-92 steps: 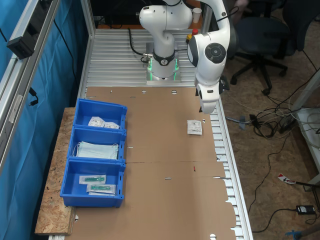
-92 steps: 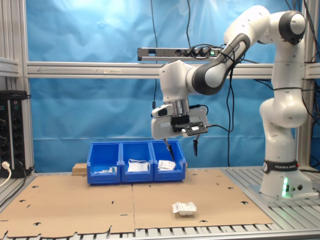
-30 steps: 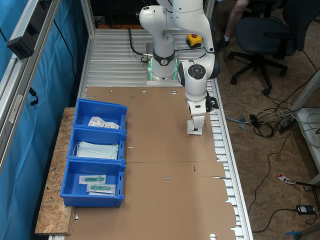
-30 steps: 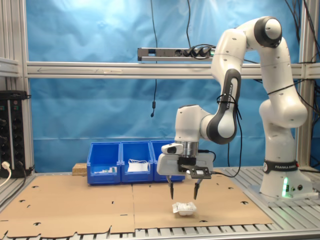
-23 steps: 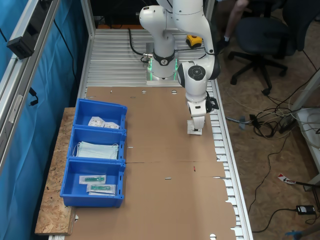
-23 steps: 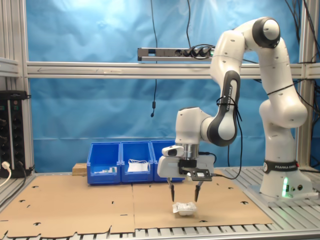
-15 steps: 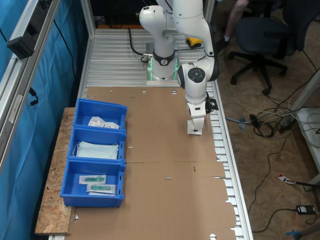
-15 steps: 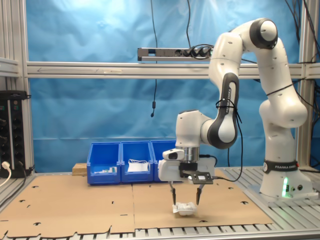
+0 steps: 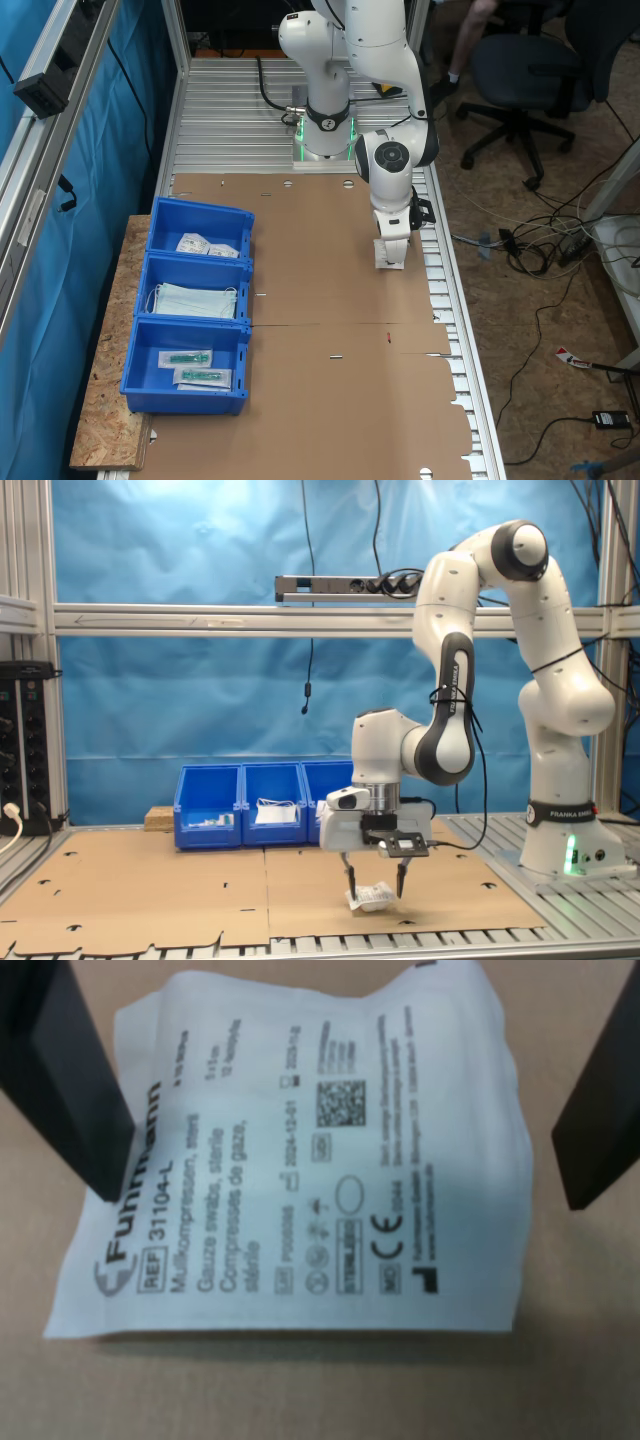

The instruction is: Pick and place sorting task of medical equipment.

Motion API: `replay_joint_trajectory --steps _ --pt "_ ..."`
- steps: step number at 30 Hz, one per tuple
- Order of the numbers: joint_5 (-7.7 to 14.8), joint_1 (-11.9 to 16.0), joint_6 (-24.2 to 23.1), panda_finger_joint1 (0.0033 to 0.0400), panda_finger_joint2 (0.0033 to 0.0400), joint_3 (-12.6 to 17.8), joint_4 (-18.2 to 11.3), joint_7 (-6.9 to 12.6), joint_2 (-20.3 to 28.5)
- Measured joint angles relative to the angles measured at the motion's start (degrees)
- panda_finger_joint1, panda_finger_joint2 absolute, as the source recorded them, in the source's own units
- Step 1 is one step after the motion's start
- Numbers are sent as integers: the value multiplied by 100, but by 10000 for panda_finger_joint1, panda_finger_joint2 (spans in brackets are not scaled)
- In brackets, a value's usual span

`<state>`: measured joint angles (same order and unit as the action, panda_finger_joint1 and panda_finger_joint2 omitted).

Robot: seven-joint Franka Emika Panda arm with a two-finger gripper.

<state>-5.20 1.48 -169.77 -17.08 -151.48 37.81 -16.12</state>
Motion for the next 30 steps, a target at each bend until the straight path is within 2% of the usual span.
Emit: replay_joint_trajectory --steps 16,30 --pt "0 0 -3 400 400 0 237 0 -169" --pt "0 0 -3 400 400 0 275 0 -188"
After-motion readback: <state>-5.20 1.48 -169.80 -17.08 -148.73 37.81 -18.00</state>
